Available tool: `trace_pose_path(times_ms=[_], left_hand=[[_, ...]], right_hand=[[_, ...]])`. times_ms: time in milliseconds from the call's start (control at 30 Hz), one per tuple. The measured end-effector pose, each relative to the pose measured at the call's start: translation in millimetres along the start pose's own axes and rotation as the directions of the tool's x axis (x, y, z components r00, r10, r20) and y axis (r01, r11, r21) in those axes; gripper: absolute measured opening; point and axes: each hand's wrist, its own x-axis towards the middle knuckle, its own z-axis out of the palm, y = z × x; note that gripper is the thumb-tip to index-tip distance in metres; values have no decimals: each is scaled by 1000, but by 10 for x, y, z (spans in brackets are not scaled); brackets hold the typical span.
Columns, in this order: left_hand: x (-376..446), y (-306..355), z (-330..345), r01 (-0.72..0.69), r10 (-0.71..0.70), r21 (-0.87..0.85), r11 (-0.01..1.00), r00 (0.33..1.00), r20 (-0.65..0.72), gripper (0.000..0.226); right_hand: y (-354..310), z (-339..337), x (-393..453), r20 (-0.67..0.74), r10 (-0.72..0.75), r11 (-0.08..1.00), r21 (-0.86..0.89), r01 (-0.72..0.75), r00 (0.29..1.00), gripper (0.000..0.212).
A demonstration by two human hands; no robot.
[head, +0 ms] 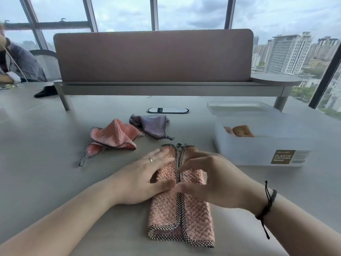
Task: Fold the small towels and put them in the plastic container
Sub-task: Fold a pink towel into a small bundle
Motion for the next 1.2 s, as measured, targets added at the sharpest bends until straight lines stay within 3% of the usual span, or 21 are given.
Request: trace_pose_path(times_ms=[100, 200, 367, 633, 867, 1067, 1133, 1200], left_hand=[[-10, 18, -3, -62, 57, 55, 997, 994, 99, 87], [3, 1, -2, -90, 68, 134, 987, 985, 159, 101], [-28, 20, -14, -107, 64, 198, 974, 975, 214, 124], [-3, 29, 9, -112, 58, 244, 963, 975, 216, 134], [9, 26, 11, -94, 31, 264, 960, 972, 232, 142], [38, -68, -31, -35, -4, 221, 975, 985, 173, 145], [32, -111, -42, -20, -7, 185, 982, 989, 145, 143], [17, -143, -57, -30, 18, 110, 993, 994, 110, 138]], right_hand=[[85, 26, 7, 189, 91, 978, -200, -52, 978, 97], [158, 112, 8, 372, 173, 966, -246, -83, 912, 113], [249, 128, 76, 382, 185, 962, -260, -87, 905, 119], [266, 111, 54, 405, 142, 970, -237, -47, 903, 131], [292, 135, 81, 368, 115, 982, -180, -51, 923, 132], [286, 167, 102, 236, 34, 994, -105, -9, 971, 121], [251, 132, 104, 157, 33, 994, -107, -16, 987, 110], [213, 37, 62, 34, 35, 997, -73, -33, 999, 77]])
